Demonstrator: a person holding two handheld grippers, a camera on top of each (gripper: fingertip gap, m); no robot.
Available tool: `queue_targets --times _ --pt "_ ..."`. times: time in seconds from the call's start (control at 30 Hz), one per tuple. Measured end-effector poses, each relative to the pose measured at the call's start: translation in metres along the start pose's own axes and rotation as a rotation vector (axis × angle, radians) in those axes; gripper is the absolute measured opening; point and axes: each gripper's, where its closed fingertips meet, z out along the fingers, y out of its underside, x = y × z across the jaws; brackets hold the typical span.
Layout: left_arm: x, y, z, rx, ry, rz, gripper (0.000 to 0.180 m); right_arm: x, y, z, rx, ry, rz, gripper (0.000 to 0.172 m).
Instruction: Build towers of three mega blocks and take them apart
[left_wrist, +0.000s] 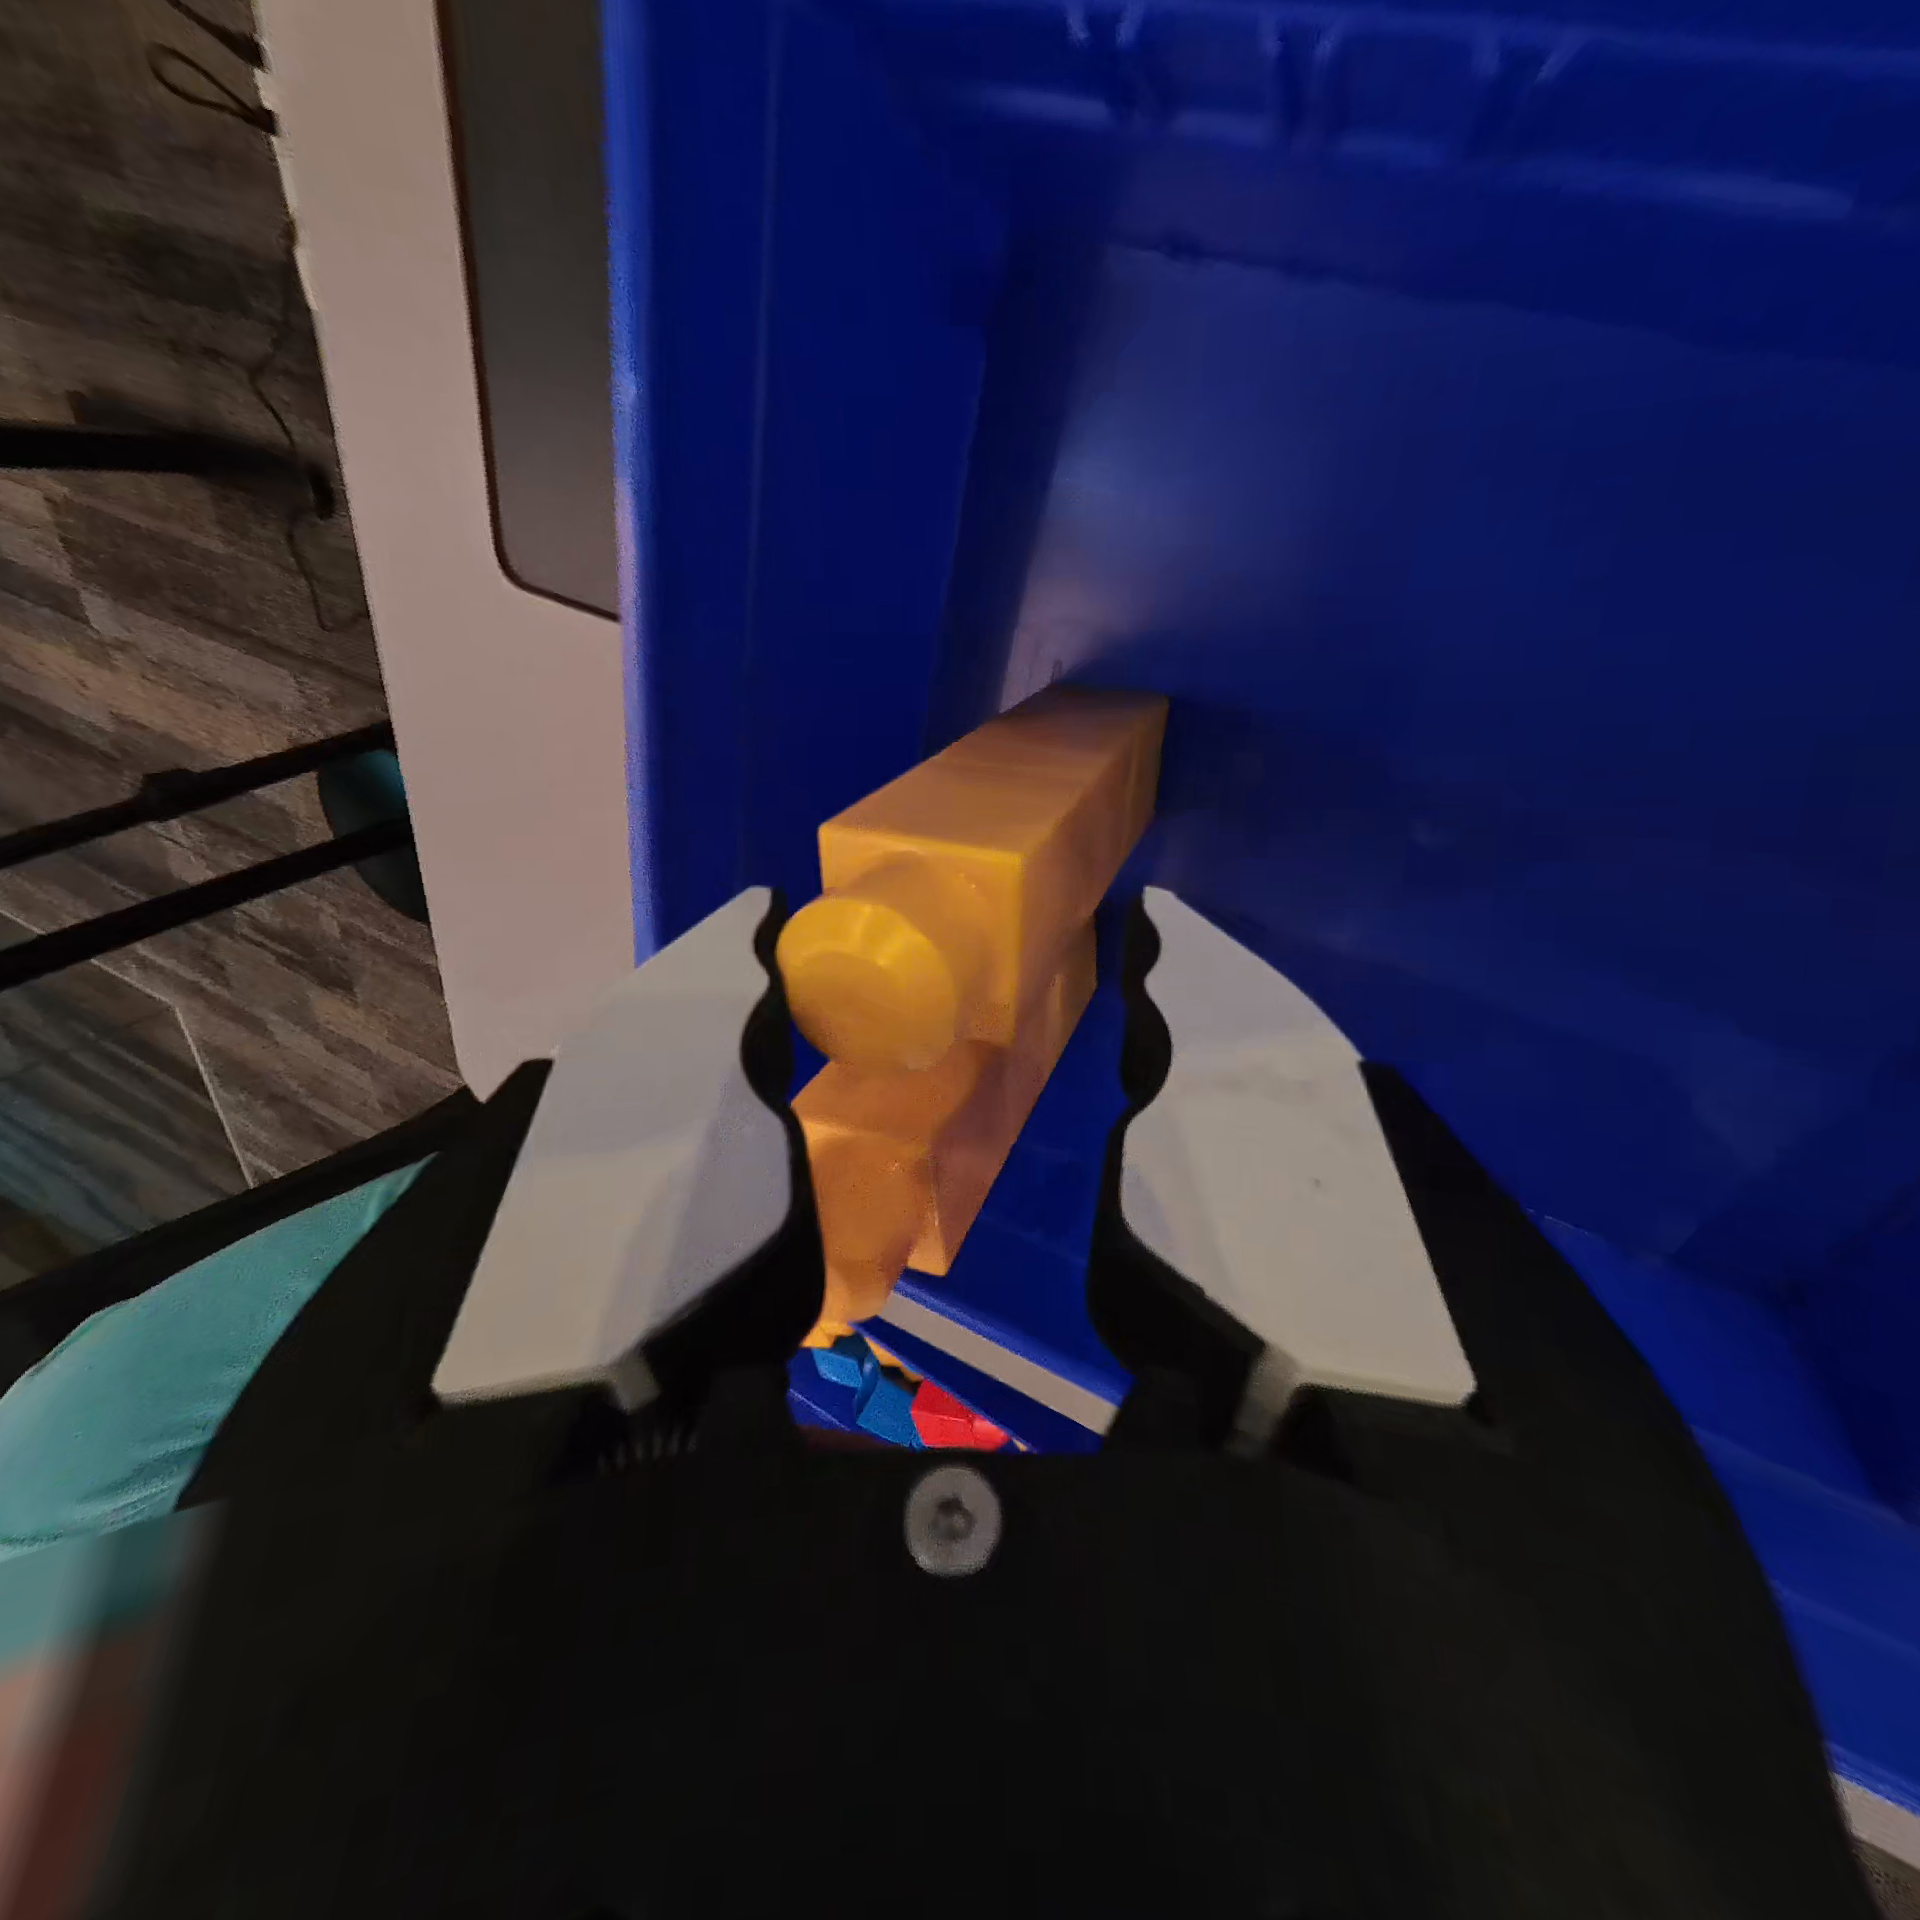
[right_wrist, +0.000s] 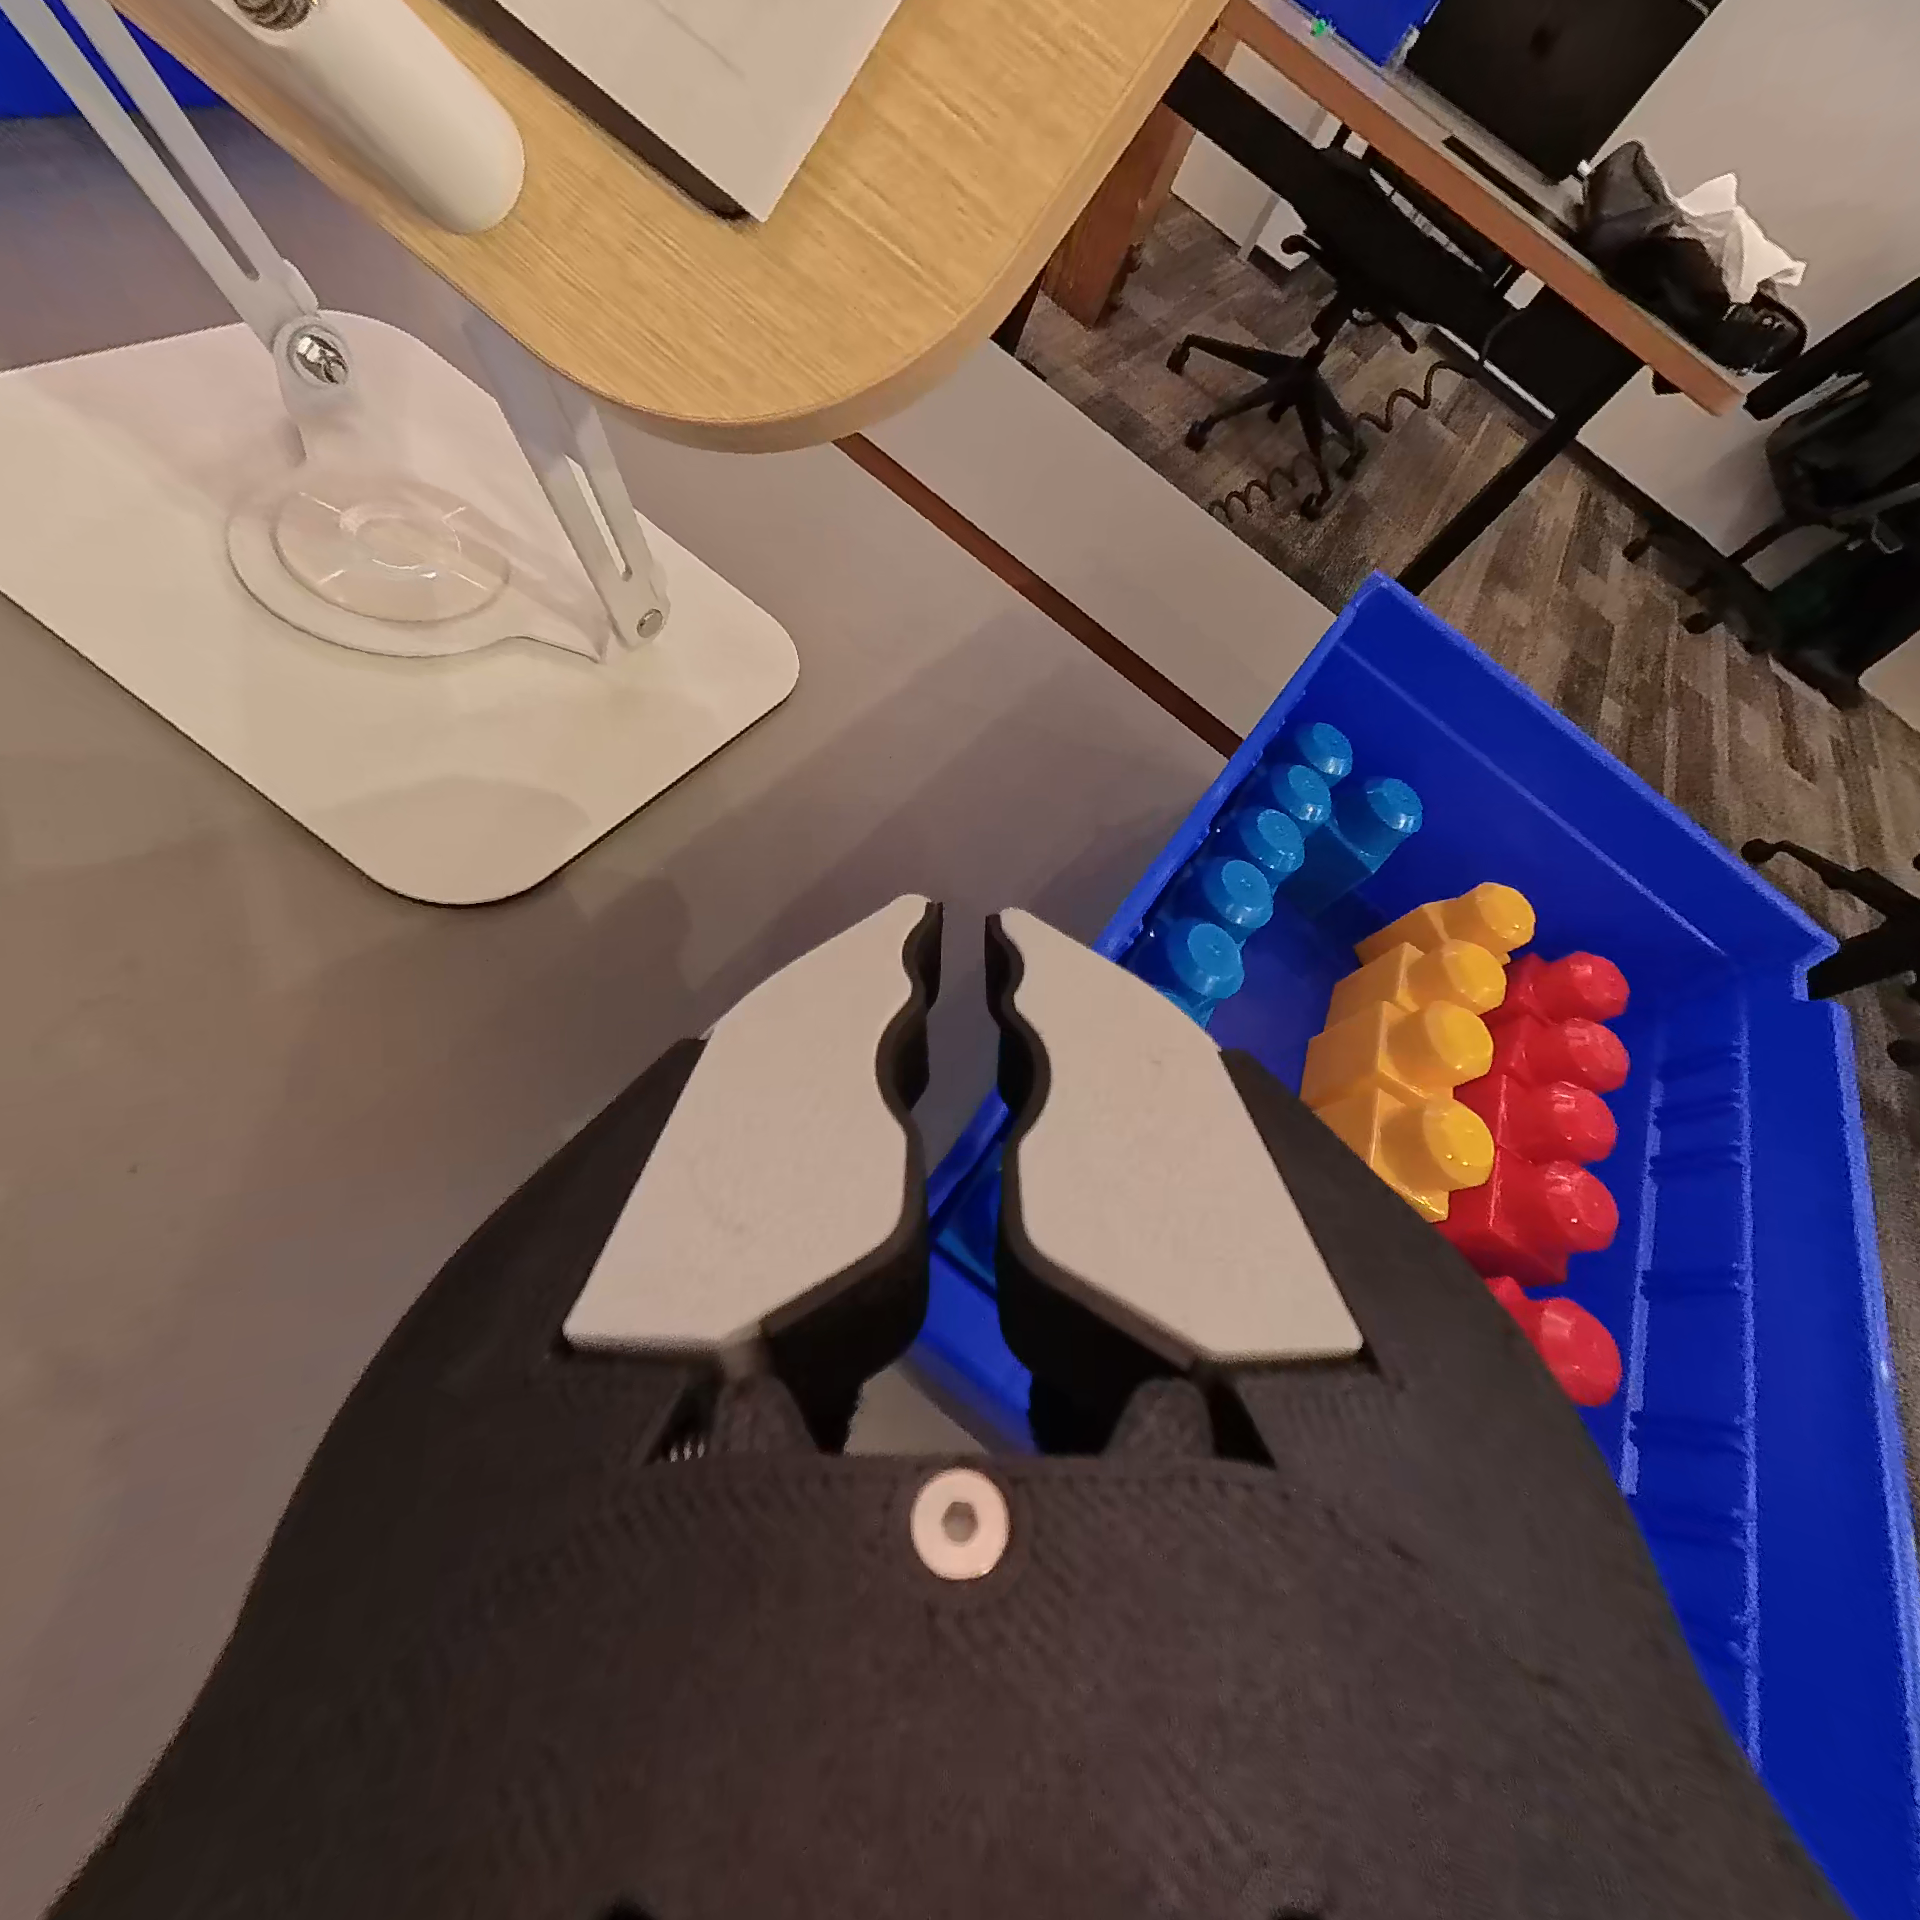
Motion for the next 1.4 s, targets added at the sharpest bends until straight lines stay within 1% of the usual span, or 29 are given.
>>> queue_targets --times 0.03,0.07,0.13,0.2,0.27,0.33,0.4,0.47,0.53,0.63,0.7,0.77,0.8,0.87,0.93,1.0,1.13,1.27,1.33,1.4 --pt "0.0 -0.002 0.0 0.01 -0.014 0.005 0.058 0.0 0.0 0.0 -0.001 0.0 0.0 0.008" --pt "0.001 -0.007 -0.003 0.04 -0.012 0.005 0.047 0.0 0.0 0.0 -0.001 -0.001 -0.001 0.008" --pt "0.006 -0.012 -0.007 0.075 0.024 -0.023 0.039 0.0 0.0 0.0 0.001 -0.004 0.001 0.008" --pt "0.007 -0.013 -0.008 0.074 -0.006 0.001 0.037 0.001 -0.001 -0.001 0.005 -0.001 0.003 0.008" --pt "0.011 -0.014 -0.009 0.075 0.008 -0.006 0.037 0.001 -0.001 -0.001 0.009 -0.004 0.005 0.008" --pt "0.012 -0.011 -0.012 0.054 -0.013 0.002 0.037 0.001 -0.001 -0.001 0.008 -0.005 0.006 0.008" --pt "0.016 -0.01 -0.022 0.057 -0.01 -0.009 0.037 0.001 0.0 -0.002 0.008 -0.006 0.005 0.008" --pt "0.019 -0.015 -0.043 0.105 -0.026 -0.024 0.037 0.0 0.0 -0.002 0.011 -0.011 0.005 0.008" --pt "0.025 -0.025 -0.073 0.217 -0.034 -0.046 0.037 0.0 0.001 -0.001 0.008 -0.013 0.005 0.008" --pt "0.044 -0.028 -0.121 0.28 -0.043 -0.024 0.037 0.0 0.0 -0.002 0.014 -0.014 0.006 0.008" --pt "0.07 -0.032 -0.153 0.309 -0.01 0.006 0.037 -0.001 -0.002 -0.004 0.02 -0.018 0.008 0.008" --pt "0.099 -0.041 -0.179 0.334 0.011 0.062 0.036 -0.001 -0.003 -0.004 0.026 -0.018 0.007 0.008" --pt "0.116 -0.05 -0.188 0.347 0.031 0.092 0.036 -0.002 -0.003 -0.004 0.028 -0.019 0.006 0.008" --pt "0.149 -0.076 -0.2 0.404 0.063 0.161 0.036 -0.003 -0.004 -0.004 0.029 -0.024 0.004 0.008" --pt "0.183 -0.102 -0.2 0.419 0.112 0.24 0.036 -0.004 -0.003 -0.004 0.029 -0.024 -0.001 0.008" --pt "0.219 -0.126 -0.192 0.397 0.192 0.319 0.036 -0.005 -0.003 -0.004 0.032 -0.026 -0.004 0.008" --pt "0.269 -0.171 -0.17 0.36 0.286 0.453 0.036 -0.005 -0.002 -0.004 0.039 -0.035 0.001 0.008" --pt "0.299 -0.212 -0.152 0.343 0.337 0.521 0.036 -0.003 0.004 -0.002 0.034 -0.044 0.007 0.008" --pt "0.307 -0.23 -0.146 0.348 0.342 0.513 0.036 -0.001 0.008 0.001 0.031 -0.054 0.015 0.008" --pt "0.314 -0.241 -0.141 0.341 0.359 0.502 0.036 0.0 0.014 0.005 0.013 -0.064 0.022 0.008"
